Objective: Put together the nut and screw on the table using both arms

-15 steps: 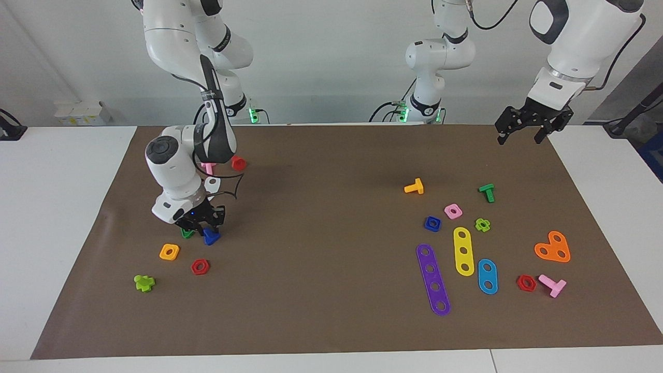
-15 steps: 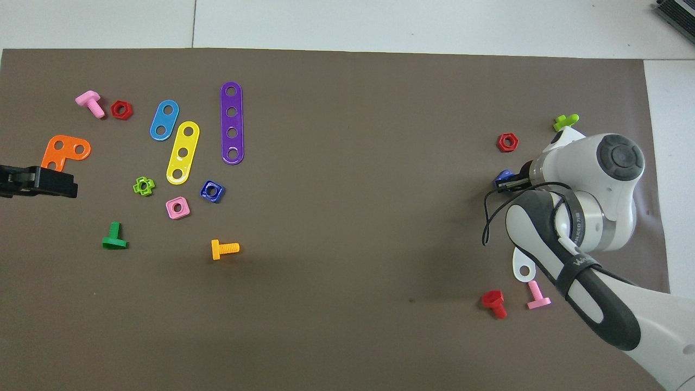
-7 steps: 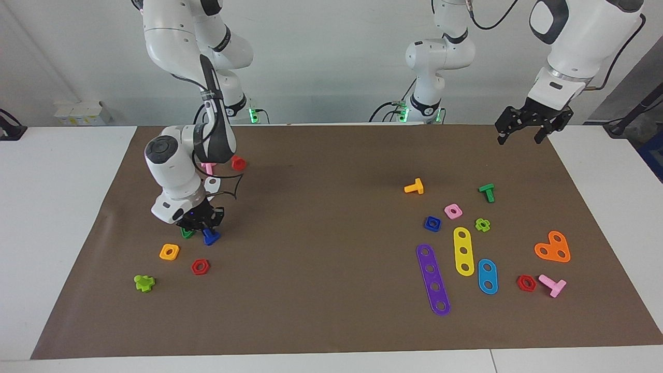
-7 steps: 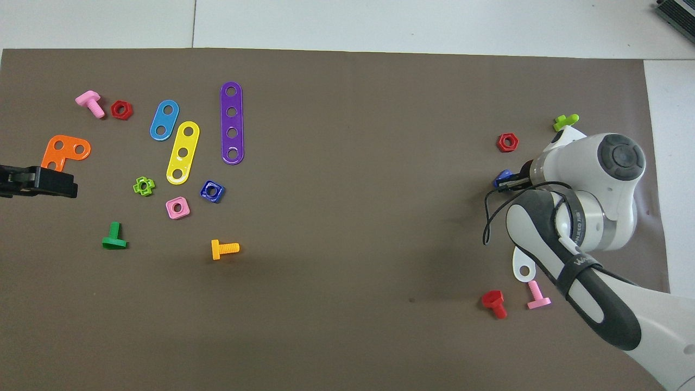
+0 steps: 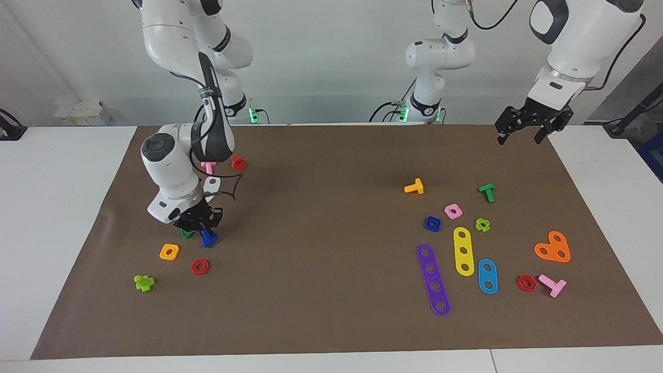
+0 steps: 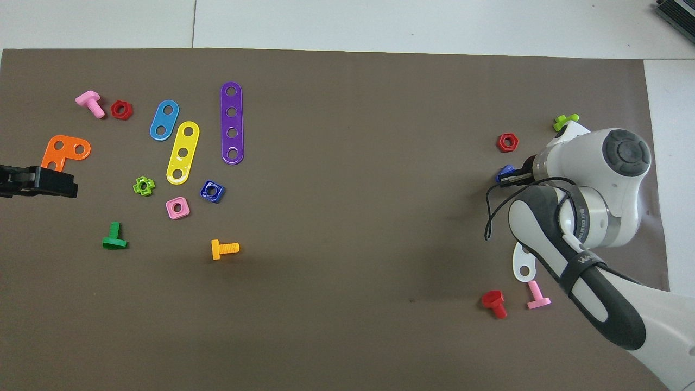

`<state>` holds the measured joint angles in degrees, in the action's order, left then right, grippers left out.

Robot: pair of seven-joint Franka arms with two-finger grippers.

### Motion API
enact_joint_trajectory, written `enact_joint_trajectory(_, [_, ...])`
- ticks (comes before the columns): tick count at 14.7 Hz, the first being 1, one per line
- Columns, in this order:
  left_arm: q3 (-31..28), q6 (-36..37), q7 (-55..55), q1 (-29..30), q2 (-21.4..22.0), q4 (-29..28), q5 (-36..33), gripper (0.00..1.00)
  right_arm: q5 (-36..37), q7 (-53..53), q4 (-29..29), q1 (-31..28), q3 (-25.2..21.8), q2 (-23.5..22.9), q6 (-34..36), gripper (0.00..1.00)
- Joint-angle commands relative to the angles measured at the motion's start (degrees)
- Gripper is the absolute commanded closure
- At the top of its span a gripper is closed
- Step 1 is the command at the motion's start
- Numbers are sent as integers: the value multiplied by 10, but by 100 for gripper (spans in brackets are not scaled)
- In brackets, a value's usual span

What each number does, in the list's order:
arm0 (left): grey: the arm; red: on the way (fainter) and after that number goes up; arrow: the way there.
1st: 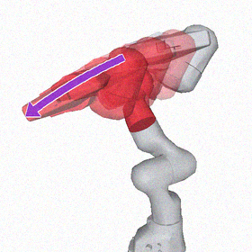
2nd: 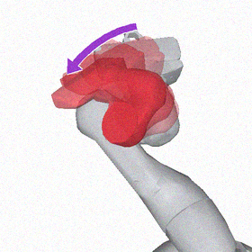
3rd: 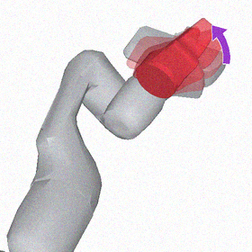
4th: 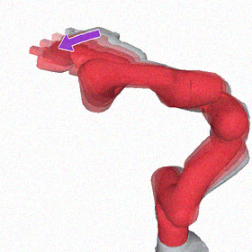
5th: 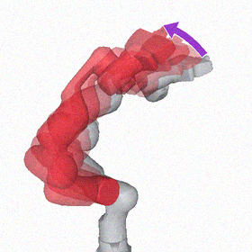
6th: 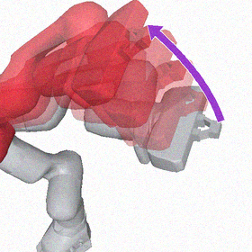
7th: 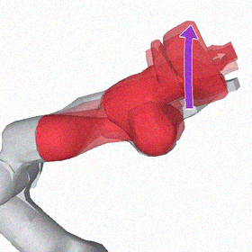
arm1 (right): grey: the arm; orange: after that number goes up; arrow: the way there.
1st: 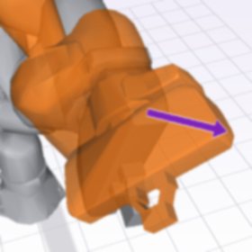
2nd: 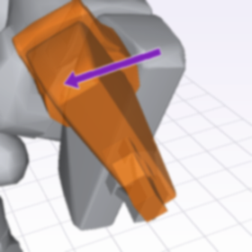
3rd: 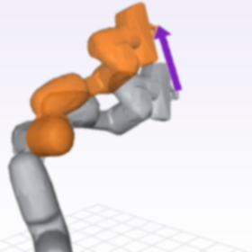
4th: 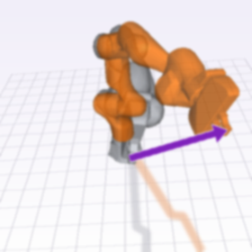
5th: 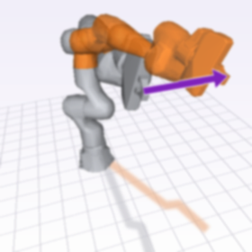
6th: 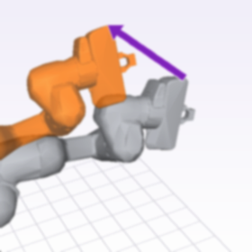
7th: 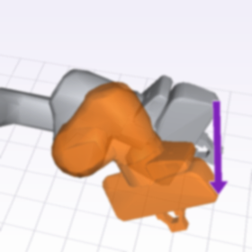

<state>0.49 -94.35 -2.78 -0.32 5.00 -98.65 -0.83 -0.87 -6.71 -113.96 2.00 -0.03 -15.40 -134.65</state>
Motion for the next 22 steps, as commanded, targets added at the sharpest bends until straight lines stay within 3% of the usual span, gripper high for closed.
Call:
enact_joint_trajectory(1, [-1, 0, 1, 0, 14, -15, -11, 0, -6, 64, 85, 11, 22, 8, 85, 100])
enact_joint_trajectory(5, [-1, 0, 1, 0, 14, -15, -11, 0, 1, 210, 155, 106, 25, -15, 90, 100])
enact_joint_trajectory(12, [-1, 0, 1, 0, 14, -15, -11, 0, 20, 410, 234, 279, 21, -125, 62, 100])
enact_joint_trajectory(14, [-1, 0, 1, 0, 14, -15, -11, 0, 69, 462, 234, 295, 24, -153, 29, 100])
enact_joint_trajectory(22, [0, 0, 1, -1, 14, -15, -11, 0, 75, 479, 210, 298, 25, -175, -11, 100])
